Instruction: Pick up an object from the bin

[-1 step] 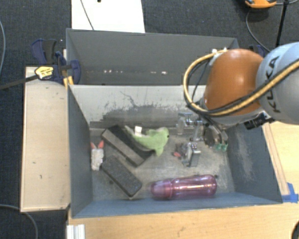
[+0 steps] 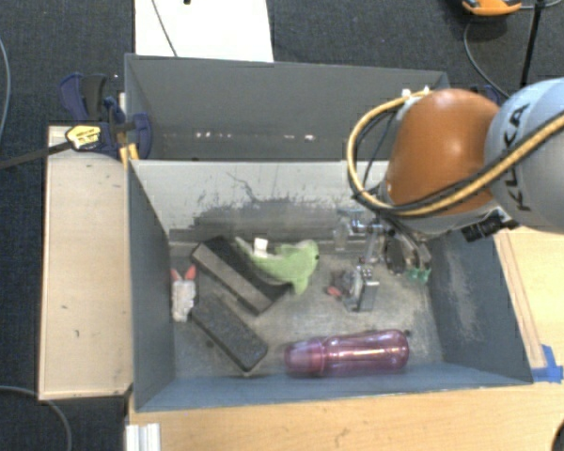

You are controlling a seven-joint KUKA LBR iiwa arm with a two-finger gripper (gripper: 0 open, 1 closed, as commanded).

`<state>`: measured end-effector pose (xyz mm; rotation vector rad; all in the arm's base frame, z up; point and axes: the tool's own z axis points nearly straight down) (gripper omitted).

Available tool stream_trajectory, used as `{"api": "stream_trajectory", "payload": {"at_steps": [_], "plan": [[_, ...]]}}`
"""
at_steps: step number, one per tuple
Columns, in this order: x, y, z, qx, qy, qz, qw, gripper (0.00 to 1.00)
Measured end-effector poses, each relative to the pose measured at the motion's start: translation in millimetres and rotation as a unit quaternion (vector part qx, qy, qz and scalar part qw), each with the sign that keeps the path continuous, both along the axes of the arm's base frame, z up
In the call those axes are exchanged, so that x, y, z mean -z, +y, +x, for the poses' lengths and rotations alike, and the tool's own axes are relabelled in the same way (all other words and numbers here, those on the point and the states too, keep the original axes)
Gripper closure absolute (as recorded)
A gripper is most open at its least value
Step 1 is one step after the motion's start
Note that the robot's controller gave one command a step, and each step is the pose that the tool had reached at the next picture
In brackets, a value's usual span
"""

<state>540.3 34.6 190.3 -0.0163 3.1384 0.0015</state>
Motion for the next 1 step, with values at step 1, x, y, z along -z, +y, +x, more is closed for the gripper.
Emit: {"api": "stream_trajectory", "payload": {"at_steps": [1], "plan": [[59.6, -44.7, 21.4, 0.028, -0.0009, 0.000, 0.9996, 0.00]]}}
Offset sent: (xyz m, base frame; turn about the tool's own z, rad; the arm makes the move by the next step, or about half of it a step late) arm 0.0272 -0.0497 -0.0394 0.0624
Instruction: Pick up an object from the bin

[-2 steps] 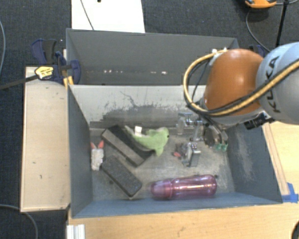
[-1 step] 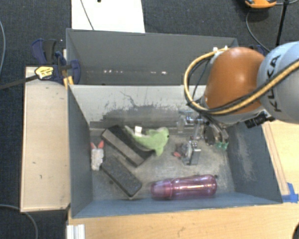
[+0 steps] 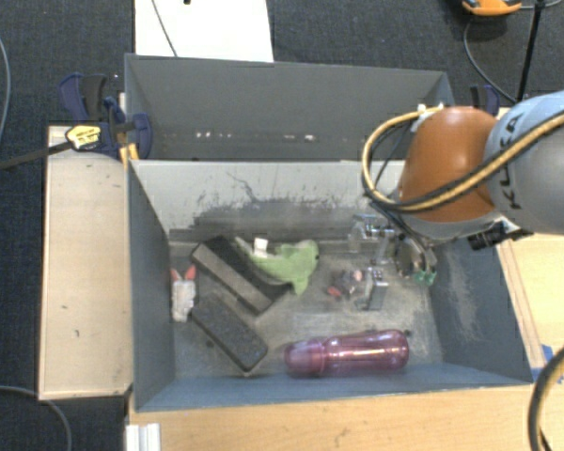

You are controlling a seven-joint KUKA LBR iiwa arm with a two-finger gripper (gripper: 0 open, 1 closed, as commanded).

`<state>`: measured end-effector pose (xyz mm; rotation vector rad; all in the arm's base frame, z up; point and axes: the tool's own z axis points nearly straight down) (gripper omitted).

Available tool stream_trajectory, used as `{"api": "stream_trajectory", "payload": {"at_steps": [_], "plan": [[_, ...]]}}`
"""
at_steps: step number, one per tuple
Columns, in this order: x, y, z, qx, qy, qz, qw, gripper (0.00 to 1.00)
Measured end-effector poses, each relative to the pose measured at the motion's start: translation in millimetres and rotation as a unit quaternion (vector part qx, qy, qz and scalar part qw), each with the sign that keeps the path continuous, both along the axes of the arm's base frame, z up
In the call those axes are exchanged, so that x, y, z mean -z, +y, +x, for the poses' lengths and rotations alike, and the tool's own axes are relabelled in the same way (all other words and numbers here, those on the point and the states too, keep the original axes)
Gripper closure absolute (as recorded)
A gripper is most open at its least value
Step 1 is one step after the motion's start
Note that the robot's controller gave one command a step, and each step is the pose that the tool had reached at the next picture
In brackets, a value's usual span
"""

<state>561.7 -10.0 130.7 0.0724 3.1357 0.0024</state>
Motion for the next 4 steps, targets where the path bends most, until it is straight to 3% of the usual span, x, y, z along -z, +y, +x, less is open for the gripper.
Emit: {"api": "stream_trajectory", "payload": {"at_steps": [1, 2, 3, 4], "plan": [[30.1, -16.3, 1.0, 0.005, 0.0054, -0.001, 1.0000, 0.00], [11.3, -5.9, 8.3, 0.011, -0.0025, 0.000, 0.9999, 0.00], [51.9, -4.9, 15.5, 0.049, 0.0020, 0.000, 0.9988, 0.00], [77.1, -4.5, 17.3, 0.056, -0.0004, 0.001, 0.9984, 1.00]]}}
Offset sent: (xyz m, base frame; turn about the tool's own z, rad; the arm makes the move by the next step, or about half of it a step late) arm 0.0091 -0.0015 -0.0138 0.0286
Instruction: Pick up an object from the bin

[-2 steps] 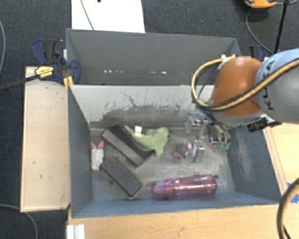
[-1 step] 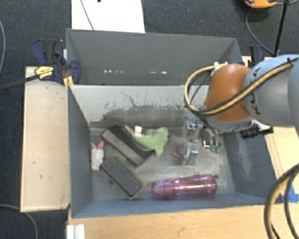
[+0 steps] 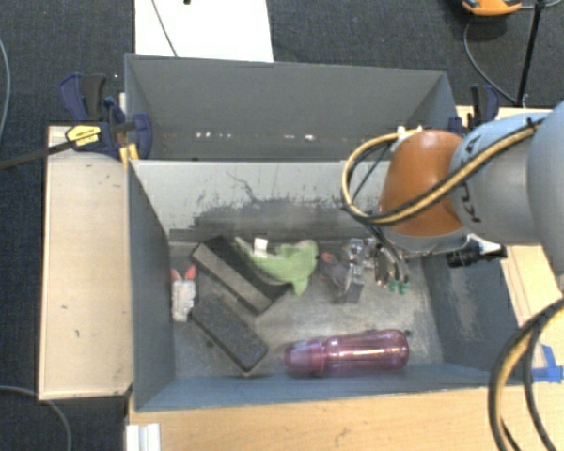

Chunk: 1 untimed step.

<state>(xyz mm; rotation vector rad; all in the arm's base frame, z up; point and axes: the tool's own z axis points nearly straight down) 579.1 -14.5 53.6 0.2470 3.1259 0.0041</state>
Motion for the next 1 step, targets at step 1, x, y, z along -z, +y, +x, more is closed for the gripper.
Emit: {"api": "stream_trajectory", "payload": {"at_steps": [1], "plan": [[-1.4, 0.0, -0.2, 0.000, -0.0005, 0.000, 1.0000, 1.00]]}}
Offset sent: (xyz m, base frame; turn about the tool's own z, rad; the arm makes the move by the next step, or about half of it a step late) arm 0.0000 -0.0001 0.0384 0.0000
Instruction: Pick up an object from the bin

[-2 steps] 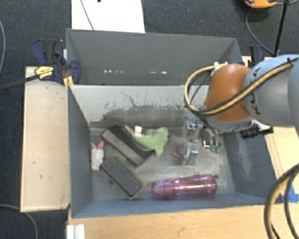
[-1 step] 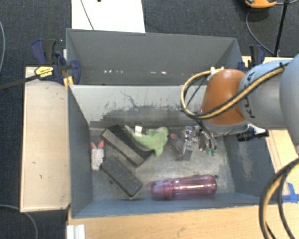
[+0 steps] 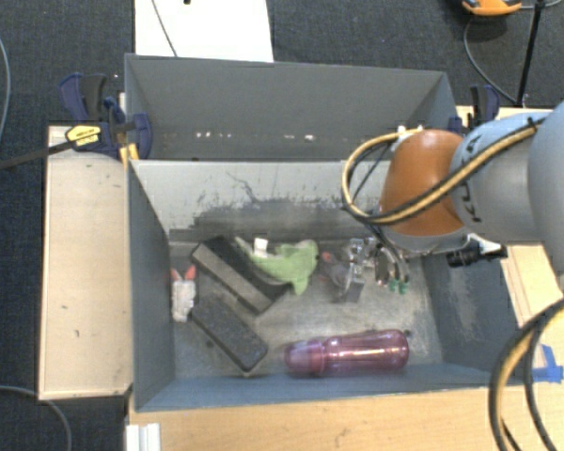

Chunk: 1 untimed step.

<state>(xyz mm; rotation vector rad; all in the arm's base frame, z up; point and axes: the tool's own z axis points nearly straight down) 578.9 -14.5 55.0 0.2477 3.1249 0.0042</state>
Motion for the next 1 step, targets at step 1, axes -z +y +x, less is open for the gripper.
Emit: {"api": "stream_trajectory", "payload": {"at_steps": [1], "plan": [[-3.6, 0.0, -0.8, 0.000, -0.0002, 0.000, 1.0000, 1.00]]}}
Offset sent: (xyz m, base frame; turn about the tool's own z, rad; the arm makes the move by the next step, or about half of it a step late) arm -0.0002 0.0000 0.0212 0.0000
